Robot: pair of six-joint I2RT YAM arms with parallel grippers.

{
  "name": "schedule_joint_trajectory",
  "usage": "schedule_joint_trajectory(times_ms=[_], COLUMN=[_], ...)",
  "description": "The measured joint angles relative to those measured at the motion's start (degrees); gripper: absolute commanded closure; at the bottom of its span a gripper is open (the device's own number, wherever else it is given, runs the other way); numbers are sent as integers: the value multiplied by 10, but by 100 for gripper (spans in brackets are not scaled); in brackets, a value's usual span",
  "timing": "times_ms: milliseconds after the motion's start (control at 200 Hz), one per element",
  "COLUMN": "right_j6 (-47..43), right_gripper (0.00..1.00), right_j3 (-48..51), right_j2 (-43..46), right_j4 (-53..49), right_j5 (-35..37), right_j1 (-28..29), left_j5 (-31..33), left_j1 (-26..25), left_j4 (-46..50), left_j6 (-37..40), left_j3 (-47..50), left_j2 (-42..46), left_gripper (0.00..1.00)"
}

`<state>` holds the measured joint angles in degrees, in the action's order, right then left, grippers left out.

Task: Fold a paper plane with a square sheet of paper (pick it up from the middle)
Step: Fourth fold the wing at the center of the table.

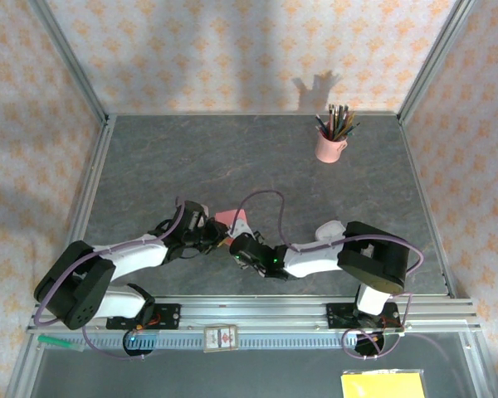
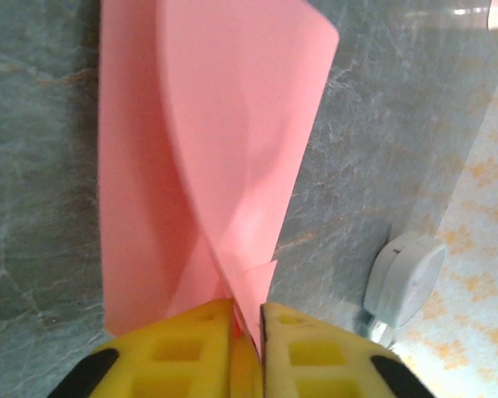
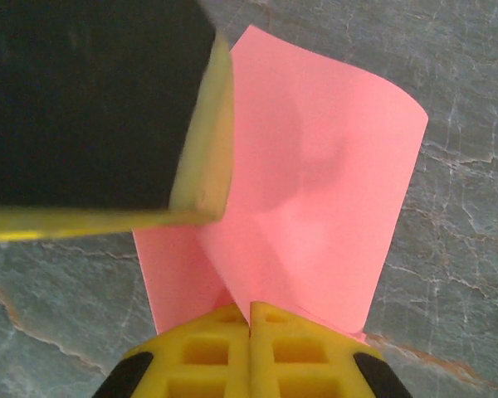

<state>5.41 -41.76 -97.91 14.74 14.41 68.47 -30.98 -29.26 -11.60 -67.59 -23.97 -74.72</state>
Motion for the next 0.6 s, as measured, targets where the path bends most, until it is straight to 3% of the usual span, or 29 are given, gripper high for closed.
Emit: schedule_joint_trajectory(times_ms=[255,601], right_j6=[-8,28], right_gripper=[97,98], right_j3=[54,113], right_j2=[5,45], right_j4=[60,141], right_j5=[-7,-42], right_j1=[0,-13], left_j5=[11,21], left_j1=[9,4], left_j4=[17,15], left_j6=[3,2], left_j3=[3,35], left_j2=[73,84], left_gripper=[72,93])
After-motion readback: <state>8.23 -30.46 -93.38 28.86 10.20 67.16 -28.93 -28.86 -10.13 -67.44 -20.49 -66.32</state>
